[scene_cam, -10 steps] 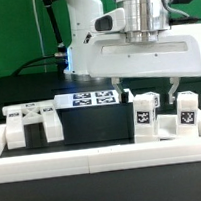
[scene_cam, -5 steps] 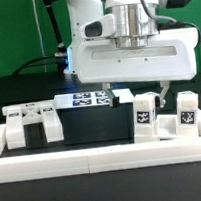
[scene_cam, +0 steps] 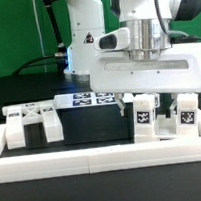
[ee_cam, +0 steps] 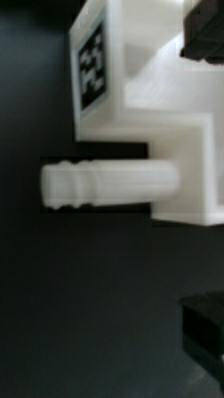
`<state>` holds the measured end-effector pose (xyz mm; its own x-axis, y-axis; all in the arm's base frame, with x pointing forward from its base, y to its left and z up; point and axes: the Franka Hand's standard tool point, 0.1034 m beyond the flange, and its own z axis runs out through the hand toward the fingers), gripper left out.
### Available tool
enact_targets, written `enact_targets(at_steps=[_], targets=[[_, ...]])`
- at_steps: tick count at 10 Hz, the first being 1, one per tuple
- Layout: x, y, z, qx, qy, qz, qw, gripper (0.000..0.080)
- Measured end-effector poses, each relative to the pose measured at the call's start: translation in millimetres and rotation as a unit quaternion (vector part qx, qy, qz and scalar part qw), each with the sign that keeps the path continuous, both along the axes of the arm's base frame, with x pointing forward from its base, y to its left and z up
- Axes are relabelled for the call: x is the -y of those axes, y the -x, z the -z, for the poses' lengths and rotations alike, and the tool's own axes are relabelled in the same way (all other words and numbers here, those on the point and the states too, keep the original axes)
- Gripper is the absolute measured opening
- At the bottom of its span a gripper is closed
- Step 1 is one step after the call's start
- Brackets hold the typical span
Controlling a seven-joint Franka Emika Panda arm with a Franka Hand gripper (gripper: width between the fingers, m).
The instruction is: Assemble chair
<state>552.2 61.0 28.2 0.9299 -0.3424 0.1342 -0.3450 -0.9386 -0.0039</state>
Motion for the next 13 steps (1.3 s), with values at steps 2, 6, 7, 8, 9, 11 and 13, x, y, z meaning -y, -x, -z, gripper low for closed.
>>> enact_targets(at_steps=[2, 6, 7, 8, 9, 11, 13], targets=[[-1.2, 3.7, 6.5, -0.005, 0.002, -0.002, 1.000, 0.0648], [-1.8, 10.5, 18.1, -0.015, 0.006, -0.005, 1.000, 0.0648], [-1.9, 11.3, 20.3, -0.015, 0.007, -0.006, 1.000, 0.0621], [-1.8, 12.2, 21.7, -0.017, 0.008, -0.006, 1.000, 0.0621], [-1.5, 12.6, 22.5, -0.017, 0.008, -0.006, 1.000, 0.0449], [-1.1, 12.1, 22.2, -0.016, 0.008, -0.006, 1.000, 0.0270], [-0.7, 12.0, 22.2, -0.016, 0.008, -0.006, 1.000, 0.0250]])
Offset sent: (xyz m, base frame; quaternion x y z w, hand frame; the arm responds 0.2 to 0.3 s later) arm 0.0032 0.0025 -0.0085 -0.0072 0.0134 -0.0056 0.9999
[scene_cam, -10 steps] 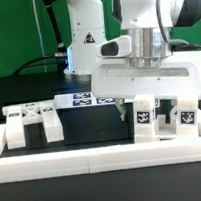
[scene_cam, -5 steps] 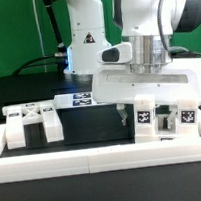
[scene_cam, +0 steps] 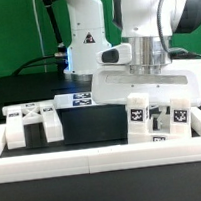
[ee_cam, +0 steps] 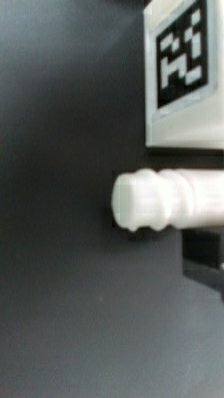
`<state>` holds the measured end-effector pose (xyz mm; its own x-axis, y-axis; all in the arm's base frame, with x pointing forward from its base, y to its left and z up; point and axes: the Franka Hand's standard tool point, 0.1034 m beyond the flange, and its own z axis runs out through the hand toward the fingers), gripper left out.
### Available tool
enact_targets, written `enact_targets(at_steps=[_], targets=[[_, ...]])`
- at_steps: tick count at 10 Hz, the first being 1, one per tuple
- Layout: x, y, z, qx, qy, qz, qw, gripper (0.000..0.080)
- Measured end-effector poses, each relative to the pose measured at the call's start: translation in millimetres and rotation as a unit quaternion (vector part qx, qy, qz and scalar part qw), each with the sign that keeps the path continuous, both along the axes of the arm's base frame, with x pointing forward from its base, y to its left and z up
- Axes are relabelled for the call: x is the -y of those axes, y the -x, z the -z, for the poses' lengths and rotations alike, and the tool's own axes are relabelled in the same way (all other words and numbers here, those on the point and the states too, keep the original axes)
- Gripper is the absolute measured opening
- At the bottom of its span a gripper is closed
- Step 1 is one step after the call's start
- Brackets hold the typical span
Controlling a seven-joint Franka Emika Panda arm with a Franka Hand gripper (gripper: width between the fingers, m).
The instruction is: Assemble chair
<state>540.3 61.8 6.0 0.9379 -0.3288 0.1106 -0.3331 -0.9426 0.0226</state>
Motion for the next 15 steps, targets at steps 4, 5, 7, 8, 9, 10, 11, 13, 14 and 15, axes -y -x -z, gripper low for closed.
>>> enact_targets(at_steps=[4, 5, 7, 8, 9, 10, 11, 13, 14, 15], targets=[[6.1, 1.8, -11.8, -0.006, -0.004, 0.003, 1.000, 0.0250], [8.1, 2.3, -22.2, -0.010, -0.009, 0.004, 1.000, 0.0251], [13.4, 1.3, -41.4, -0.015, -0.017, 0.002, 1.000, 0.0251], [18.0, -0.7, -50.1, -0.014, -0.021, 0.001, 1.000, 0.0251], [20.1, -1.3, -53.2, -0.016, -0.022, 0.003, 1.000, 0.0251], [20.3, 1.2, -50.7, -0.026, -0.023, 0.004, 0.999, 0.0251], [20.4, 1.8, -50.0, -0.026, -0.023, 0.004, 0.999, 0.0251], [23.5, 10.0, -49.8, -0.093, -0.039, 0.014, 0.995, 0.0251], [24.6, 17.7, -53.7, -0.151, -0.055, 0.018, 0.987, 0.0251], [25.8, 17.7, -60.8, -0.180, -0.066, 0.015, 0.981, 0.0251]])
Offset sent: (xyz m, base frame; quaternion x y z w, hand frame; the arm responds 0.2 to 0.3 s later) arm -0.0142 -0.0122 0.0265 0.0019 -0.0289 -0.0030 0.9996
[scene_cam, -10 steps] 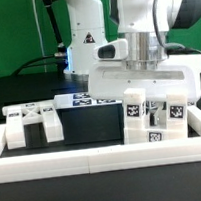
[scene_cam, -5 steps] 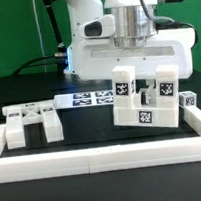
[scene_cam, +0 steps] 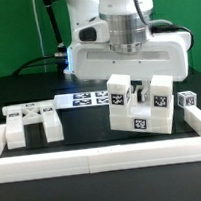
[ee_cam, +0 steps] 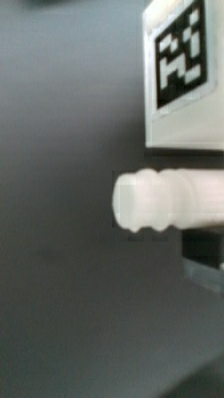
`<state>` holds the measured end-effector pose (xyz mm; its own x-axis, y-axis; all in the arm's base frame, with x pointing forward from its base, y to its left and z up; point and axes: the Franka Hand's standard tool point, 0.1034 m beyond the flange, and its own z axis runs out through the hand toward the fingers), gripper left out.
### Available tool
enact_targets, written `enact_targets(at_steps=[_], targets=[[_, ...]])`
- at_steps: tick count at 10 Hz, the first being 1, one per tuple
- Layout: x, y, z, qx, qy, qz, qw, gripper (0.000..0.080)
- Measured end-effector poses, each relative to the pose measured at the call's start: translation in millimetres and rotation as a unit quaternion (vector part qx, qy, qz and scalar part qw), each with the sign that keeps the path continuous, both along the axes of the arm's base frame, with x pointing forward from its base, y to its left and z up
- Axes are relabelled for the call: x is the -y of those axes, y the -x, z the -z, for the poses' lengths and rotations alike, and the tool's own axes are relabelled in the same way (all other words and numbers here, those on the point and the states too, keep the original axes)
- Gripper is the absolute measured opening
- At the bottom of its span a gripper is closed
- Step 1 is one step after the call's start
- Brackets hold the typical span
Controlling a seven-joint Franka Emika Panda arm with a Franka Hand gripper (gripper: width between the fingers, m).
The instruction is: Assemble chair
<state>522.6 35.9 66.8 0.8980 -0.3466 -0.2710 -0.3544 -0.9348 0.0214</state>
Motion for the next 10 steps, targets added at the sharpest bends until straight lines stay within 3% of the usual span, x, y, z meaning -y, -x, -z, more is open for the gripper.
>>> enact_targets(at_steps=[2, 5, 7, 10], targets=[[3.2, 7.7, -8.8, -0.059, -0.020, -0.003, 0.998, 0.0251], [13.9, 14.8, -3.9, -0.153, -0.035, 0.006, 0.988, 0.0251], [15.9, 22.6, -2.3, -0.221, -0.047, 0.008, 0.974, 0.0251], [19.8, 31.4, -15.3, -0.328, -0.068, 0.011, 0.942, 0.0251]])
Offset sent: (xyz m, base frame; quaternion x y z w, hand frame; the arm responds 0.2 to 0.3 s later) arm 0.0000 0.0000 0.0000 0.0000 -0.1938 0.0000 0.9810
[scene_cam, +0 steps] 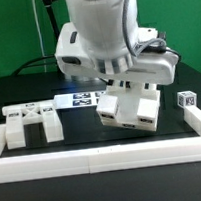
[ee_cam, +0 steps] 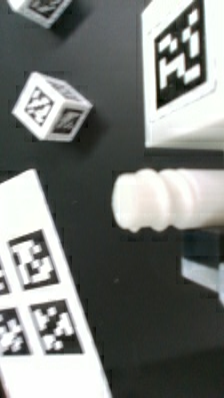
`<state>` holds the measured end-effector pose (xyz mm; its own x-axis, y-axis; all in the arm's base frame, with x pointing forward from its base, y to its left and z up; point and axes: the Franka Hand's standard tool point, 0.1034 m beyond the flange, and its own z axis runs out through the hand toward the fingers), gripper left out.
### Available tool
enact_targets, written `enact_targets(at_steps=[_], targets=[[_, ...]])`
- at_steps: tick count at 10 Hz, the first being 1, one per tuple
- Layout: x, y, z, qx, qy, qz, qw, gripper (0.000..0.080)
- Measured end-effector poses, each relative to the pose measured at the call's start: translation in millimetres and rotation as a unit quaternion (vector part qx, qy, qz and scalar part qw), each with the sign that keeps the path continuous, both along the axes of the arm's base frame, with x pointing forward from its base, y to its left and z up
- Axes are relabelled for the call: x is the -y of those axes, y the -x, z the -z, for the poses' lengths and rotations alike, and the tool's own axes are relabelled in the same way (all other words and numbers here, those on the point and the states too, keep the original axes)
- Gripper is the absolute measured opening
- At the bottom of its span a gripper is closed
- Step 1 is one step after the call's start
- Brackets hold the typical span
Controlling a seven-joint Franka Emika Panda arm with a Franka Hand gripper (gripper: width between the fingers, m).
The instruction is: Assemble chair
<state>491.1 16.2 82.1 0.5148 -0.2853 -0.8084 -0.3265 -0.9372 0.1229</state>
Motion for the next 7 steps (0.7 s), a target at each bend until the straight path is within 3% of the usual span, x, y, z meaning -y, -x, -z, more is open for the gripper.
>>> enact_targets(at_steps=[2, 3, 4, 5, 7], targets=[[12.2, 6.9, -7.5, -0.075, -0.007, 0.013, 0.997, 0.0251], [16.5, 7.6, -2.6, -0.100, -0.005, 0.017, 0.995, 0.0251], [17.9, 6.1, 0.2, -0.099, -0.004, 0.016, 0.995, 0.0334], [18.1, 5.2, 0.3, -0.096, -0.003, 0.016, 0.995, 0.0334], [19.0, 5.9, 1.3, -0.097, -0.003, 0.017, 0.995, 0.0588]])
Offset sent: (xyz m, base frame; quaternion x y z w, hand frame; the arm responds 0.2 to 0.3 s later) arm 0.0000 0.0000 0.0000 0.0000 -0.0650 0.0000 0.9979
